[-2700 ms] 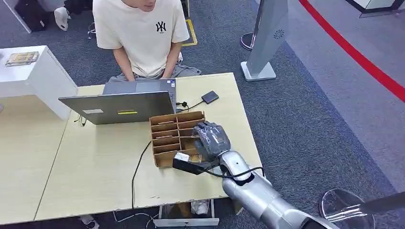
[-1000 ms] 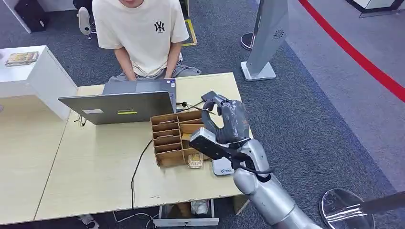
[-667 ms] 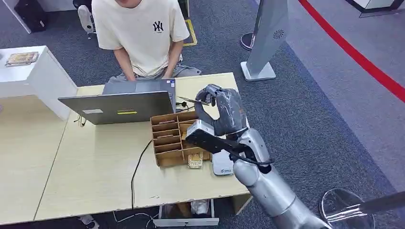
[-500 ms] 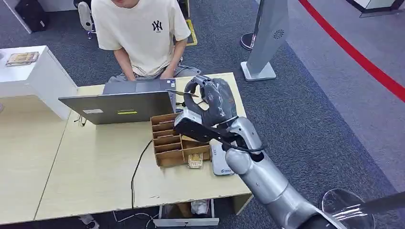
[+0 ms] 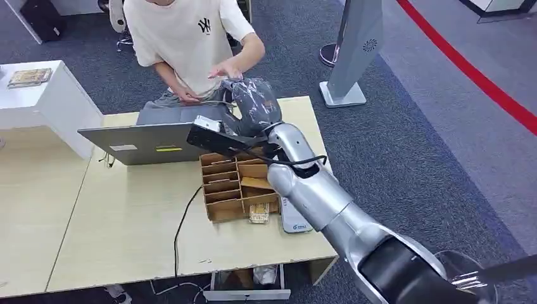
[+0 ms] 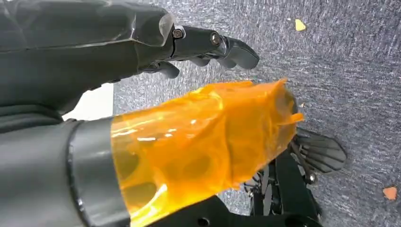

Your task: Pass the card to the sensor for recognition and then transmit it.

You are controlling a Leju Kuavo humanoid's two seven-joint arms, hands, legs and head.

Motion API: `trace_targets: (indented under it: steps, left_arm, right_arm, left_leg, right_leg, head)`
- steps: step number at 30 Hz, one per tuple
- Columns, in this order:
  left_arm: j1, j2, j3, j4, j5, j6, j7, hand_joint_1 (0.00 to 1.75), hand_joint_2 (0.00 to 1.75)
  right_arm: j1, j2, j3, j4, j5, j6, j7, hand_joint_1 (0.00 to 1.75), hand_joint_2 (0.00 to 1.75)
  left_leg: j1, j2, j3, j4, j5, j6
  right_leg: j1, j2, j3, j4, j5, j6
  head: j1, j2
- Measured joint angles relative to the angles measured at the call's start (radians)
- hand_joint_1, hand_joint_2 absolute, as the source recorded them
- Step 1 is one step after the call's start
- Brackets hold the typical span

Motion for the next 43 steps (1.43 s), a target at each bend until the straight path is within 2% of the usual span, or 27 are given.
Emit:
trace_targets:
  steps: [13, 14, 15, 21, 25, 26, 28, 31, 39, 43]
  left_arm:
    - [-0.004, 0.004, -0.018, 0.000, -0.016, -0.005, 0.005, 0.00, 0.00]
    - [-0.004, 0.005, -0.020, 0.000, -0.016, -0.005, 0.005, 0.00, 0.00]
    - [-0.004, 0.005, -0.020, 0.000, -0.016, -0.005, 0.006, 0.00, 0.00]
    - [-0.004, 0.005, -0.024, 0.000, -0.012, -0.003, 0.010, 0.00, 0.00]
    - [-0.004, 0.005, -0.024, 0.002, -0.002, 0.000, 0.012, 0.00, 0.00]
    - [-0.004, 0.005, -0.024, 0.003, 0.000, 0.001, 0.012, 0.00, 0.00]
    - [-0.004, 0.004, -0.024, 0.005, 0.006, 0.003, 0.012, 0.00, 0.00]
    - [-0.004, 0.000, -0.024, 0.006, 0.026, 0.007, 0.011, 0.00, 0.00]
    - [-0.003, -0.012, -0.014, 0.006, 0.071, 0.026, 0.002, 0.00, 0.00]
    - [-0.003, -0.021, 0.002, 0.006, 0.090, 0.038, -0.001, 0.00, 0.00]
  right_arm:
    - [-0.101, 0.044, 0.031, 0.195, 0.149, -0.078, 0.055, 1.75, 1.75]
    - [-0.102, 0.047, 0.032, 0.204, 0.159, -0.081, 0.055, 0.19, 1.75]
    - [-0.103, 0.048, 0.036, 0.214, 0.170, -0.084, 0.055, 0.00, 1.75]
    - [-0.103, 0.052, 0.055, 0.249, 0.193, -0.085, 0.063, 0.00, 1.75]
    - [-0.095, 0.052, 0.054, 0.254, 0.137, -0.088, 0.028, 0.00, 1.75]
    - [-0.088, 0.052, 0.051, 0.251, 0.120, -0.088, 0.020, 0.00, 0.00]
    - [-0.071, 0.052, 0.040, 0.237, 0.065, -0.080, -0.008, 0.00, 0.00]
    - [-0.002, 0.052, -0.020, 0.150, -0.161, -0.007, -0.098, 0.00, 0.00]
    - [0.229, 0.032, -0.151, -0.137, -0.572, 0.125, -0.210, 0.00, 0.00]
    - [0.359, 0.006, -0.196, -0.283, -0.699, 0.161, -0.248, 0.00, 0.00]
  left_leg:
    - [0.000, 0.000, 0.000, 0.000, 0.000, 0.000]
    - [0.000, 0.000, 0.000, 0.000, 0.000, 0.000]
    - [0.000, 0.000, 0.000, 0.000, 0.000, 0.000]
    - [0.000, 0.000, 0.000, 0.000, 0.000, 0.000]
    - [0.000, 0.000, 0.000, 0.000, 0.000, 0.000]
    - [0.000, 0.000, 0.000, 0.000, 0.000, 0.000]
    - [0.000, 0.000, 0.000, 0.000, 0.000, 0.000]
    - [0.000, 0.000, 0.000, 0.000, 0.000, 0.000]
    - [0.000, -0.001, -0.001, 0.000, 0.000, 0.000]
    - [0.000, 0.000, -0.001, 0.000, 0.000, 0.000]
  right_leg:
    - [0.000, 0.000, 0.000, 0.000, 0.000, 0.000]
    - [0.000, 0.000, 0.000, 0.000, 0.000, 0.000]
    - [0.000, 0.000, 0.000, 0.000, 0.000, 0.000]
    - [0.000, 0.000, -0.001, 0.000, 0.000, 0.000]
    - [0.000, 0.000, -0.001, 0.000, 0.000, 0.000]
    - [0.000, 0.000, -0.001, 0.000, 0.000, 0.000]
    - [0.000, 0.000, -0.001, 0.000, 0.000, 0.000]
    - [0.000, 0.000, -0.001, 0.000, 0.000, 0.000]
    - [0.000, -0.001, -0.001, -0.001, 0.000, 0.000]
    - [0.000, 0.000, -0.002, -0.001, 0.000, 0.000]
  head:
    - [0.000, 0.000]
    - [0.000, 0.000]
    - [0.000, 0.000]
    - [0.000, 0.000]
    - [0.000, 0.000]
    - [0.000, 0.000]
    - [0.000, 0.000]
    - [0.000, 0.000]
    - [0.000, 0.000]
    - [0.000, 0.000]
